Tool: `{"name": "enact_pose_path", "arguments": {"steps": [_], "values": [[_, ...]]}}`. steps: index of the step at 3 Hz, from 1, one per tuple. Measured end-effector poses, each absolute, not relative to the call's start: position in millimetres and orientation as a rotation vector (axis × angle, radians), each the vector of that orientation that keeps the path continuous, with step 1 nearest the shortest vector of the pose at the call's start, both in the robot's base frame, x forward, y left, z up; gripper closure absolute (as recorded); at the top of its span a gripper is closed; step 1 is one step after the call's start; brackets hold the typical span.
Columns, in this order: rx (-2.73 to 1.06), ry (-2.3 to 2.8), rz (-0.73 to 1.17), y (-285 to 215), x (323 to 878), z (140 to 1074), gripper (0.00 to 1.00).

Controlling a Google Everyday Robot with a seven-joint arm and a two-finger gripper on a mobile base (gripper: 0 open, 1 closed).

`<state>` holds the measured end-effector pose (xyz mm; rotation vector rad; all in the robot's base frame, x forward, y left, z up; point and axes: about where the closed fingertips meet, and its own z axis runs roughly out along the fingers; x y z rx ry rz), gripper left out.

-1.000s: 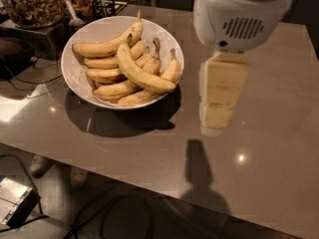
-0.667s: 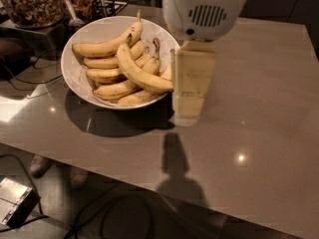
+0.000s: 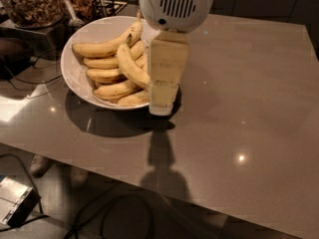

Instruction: Pick banana from white bowl

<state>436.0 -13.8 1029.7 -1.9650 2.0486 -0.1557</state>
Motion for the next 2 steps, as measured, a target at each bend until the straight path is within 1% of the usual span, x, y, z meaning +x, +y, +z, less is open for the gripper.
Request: {"name": "enact_pose_path", "arguments": {"steps": [1, 2], "values": [[-1.855, 2.173, -0.083, 7.9, 469.7, 1016.5, 0.0], [-1.803, 2.161, -0.07, 17.3, 475.2, 1021.4, 0.0]]}}
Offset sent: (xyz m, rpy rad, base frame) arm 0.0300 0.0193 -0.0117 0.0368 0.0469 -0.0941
